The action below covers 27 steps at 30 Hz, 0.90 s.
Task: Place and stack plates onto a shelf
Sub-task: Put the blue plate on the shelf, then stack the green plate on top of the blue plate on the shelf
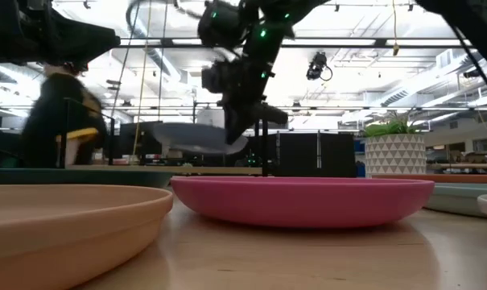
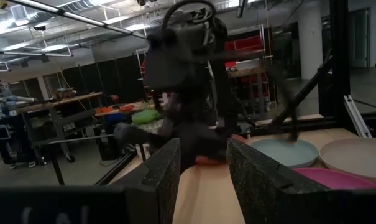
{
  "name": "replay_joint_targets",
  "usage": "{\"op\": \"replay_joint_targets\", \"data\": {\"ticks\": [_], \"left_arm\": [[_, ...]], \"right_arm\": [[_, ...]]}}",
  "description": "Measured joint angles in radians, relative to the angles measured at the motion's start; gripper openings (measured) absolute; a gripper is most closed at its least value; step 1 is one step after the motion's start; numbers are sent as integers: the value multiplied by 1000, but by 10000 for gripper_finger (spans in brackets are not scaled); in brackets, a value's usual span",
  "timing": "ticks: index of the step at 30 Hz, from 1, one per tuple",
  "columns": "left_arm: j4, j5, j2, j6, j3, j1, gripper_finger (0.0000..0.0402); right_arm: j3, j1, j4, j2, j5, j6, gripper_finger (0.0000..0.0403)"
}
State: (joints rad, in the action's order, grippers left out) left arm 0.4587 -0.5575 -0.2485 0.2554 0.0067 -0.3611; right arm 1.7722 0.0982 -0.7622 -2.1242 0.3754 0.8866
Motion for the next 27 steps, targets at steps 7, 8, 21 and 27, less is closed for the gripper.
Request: {"op": "replay_joint_targets", "data": {"ticks": [7,8,21,27], "left_arm": [[-9,0,0,-1,0,0,142],[-9,0,0,-1,0,0,142],[-9,0,0,-8,0,0,142],[-9,0,0,-8,0,0,142]], "right_arm": [[34,46,-43,-37,97,-5,27],[34,51,-41,-37,95,-11,27],[33,98,-55,-36,0,-80,57],[33,84,-60,-34,43,-84,96]]}}
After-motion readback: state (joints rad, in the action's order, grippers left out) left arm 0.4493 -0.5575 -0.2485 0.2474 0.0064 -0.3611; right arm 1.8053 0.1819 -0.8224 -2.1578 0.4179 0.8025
